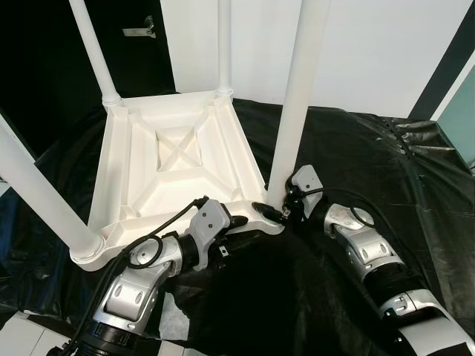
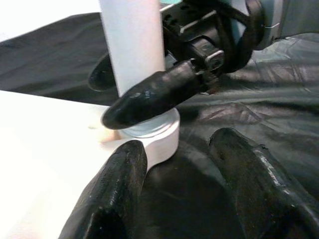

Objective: Building children table

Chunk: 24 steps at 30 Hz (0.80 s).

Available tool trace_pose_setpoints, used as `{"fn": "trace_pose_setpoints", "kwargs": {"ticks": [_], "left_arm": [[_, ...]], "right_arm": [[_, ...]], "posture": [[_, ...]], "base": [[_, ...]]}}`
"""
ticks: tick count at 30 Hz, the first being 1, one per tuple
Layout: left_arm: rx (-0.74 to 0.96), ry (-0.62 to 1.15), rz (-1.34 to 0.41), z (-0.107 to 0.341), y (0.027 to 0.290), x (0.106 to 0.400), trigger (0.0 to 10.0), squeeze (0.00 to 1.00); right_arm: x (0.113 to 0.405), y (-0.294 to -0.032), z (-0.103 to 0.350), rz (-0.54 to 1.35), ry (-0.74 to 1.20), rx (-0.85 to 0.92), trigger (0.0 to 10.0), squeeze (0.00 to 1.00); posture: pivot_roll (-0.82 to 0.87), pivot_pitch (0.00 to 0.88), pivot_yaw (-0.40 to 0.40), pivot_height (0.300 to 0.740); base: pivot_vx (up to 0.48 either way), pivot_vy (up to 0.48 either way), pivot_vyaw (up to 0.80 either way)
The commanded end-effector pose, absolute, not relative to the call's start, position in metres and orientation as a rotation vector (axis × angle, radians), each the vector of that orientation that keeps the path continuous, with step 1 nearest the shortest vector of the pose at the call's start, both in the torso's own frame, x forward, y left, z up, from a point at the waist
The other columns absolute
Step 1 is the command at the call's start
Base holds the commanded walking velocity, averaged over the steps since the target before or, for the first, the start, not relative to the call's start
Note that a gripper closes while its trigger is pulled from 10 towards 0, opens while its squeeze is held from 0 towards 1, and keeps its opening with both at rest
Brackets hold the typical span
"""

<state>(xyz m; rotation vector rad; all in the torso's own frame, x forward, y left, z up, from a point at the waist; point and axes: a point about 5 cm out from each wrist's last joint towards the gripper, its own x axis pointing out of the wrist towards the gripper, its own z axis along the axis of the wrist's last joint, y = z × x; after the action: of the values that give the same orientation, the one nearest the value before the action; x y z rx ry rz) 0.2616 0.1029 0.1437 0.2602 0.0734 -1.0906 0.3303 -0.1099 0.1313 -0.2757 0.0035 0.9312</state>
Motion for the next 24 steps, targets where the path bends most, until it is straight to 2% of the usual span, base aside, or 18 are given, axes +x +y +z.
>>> {"fn": "trace_pose_setpoints", "kwargs": {"ticks": [1,6,7,10,17,20,24], "left_arm": [[0.277,0.073,-1.031,0.142,0.107,0.263,10.0,0.0],[0.272,0.077,-1.028,0.141,0.107,0.262,10.0,0.0],[0.273,0.077,-1.027,0.141,0.107,0.262,10.0,0.0],[0.271,0.077,-1.022,0.141,0.108,0.262,10.0,0.0],[0.269,0.076,-1.017,0.14,0.108,0.262,10.0,0.0],[0.27,0.073,-1.021,0.142,0.107,0.262,10.0,0.0],[0.273,0.073,-1.029,0.142,0.108,0.263,10.0,0.0]], "right_arm": [[0.326,-0.105,0.123,0.991,0.036,-0.294,0.0,0.0],[0.325,-0.111,0.118,0.96,0.069,-0.237,0.0,0.0],[0.326,-0.111,0.118,0.942,0.07,-0.223,10.0,0.0],[0.33,-0.113,0.115,0.769,0.078,-0.21,10.0,0.0],[0.327,-0.108,0.112,0.572,0.083,-0.146,10.0,0.0],[0.323,-0.096,0.112,0.385,0.068,-0.08,10.0,0.0],[0.319,-0.081,0.116,0.249,0.047,-0.034,10.0,0.0]], "posture": [[0.08,0.0,-0.071,0.74],[0.08,0.0,-0.071,0.74],[0.08,0.0,-0.073,0.74],[0.07,0.0,-0.075,0.74],[0.07,0.0,-0.075,0.74],[0.06,0.0,-0.064,0.74],[0.05,0.0,-0.056,0.74]], "base": [[0.0,0.0,0.0],[0.0,0.0,0.0],[0.0,0.0,0.0],[0.0,0.0,0.0],[0.0,0.0,0.0],[0.0,0.0,0.0],[0.0,0.0,0.0]]}}
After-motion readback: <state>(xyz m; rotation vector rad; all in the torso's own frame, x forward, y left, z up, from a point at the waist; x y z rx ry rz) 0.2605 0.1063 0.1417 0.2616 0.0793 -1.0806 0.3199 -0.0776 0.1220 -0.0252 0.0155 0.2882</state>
